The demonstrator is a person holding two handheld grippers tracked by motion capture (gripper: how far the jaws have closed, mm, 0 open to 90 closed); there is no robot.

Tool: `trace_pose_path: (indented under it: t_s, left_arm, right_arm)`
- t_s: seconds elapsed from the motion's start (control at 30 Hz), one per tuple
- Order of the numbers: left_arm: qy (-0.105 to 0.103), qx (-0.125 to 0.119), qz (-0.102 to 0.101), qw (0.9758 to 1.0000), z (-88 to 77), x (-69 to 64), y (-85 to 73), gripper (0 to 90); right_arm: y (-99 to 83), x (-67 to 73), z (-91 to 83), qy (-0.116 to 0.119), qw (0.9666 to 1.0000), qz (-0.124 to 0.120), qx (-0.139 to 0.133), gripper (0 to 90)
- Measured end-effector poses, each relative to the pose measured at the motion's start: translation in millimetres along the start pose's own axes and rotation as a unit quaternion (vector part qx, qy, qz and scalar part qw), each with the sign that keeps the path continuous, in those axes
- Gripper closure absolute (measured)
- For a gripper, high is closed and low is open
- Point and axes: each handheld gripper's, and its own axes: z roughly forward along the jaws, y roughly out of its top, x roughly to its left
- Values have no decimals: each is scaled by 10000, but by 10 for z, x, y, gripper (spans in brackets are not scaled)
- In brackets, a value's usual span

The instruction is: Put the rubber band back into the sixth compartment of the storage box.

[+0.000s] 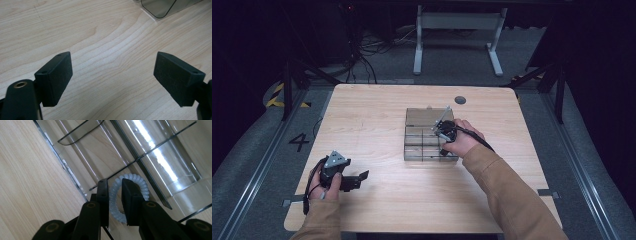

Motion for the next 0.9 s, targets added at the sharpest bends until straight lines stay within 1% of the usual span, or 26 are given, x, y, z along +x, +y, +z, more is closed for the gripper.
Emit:
trace_pose_path:
  t_s: [0.3, 0.5, 0.63, 0.7, 0.77, 0.9]
  left_arm:
    - [2, 4, 1, 10000, 4, -5, 1, 162]
    - [-2, -10, -8, 10000, 3, -3, 0, 162]
    - [8, -3, -6, 10000, 3, -6, 1, 162]
    - [7, -2, -5, 10000, 3, -6, 2, 162]
    - [5, -4, -10, 10000, 4, -6, 3, 163]
    - [-13, -10, 2, 10000, 12, -6, 9, 162]
  right_arm:
    - [-16, 4, -27, 40, 9999, 63, -128, 734]
    - [-26, -1, -64, 33, 9996, 140, -233, 728]
    - [-36, 1, -122, 35, 9993, 135, -349, 723]
    - [-45, 11, -186, -13, 9990, 175, -415, 721]
    - [-50, 12, -198, 5, 9988, 186, -458, 719]
    - [-78, 19, -286, -6, 9980, 210, -592, 712]
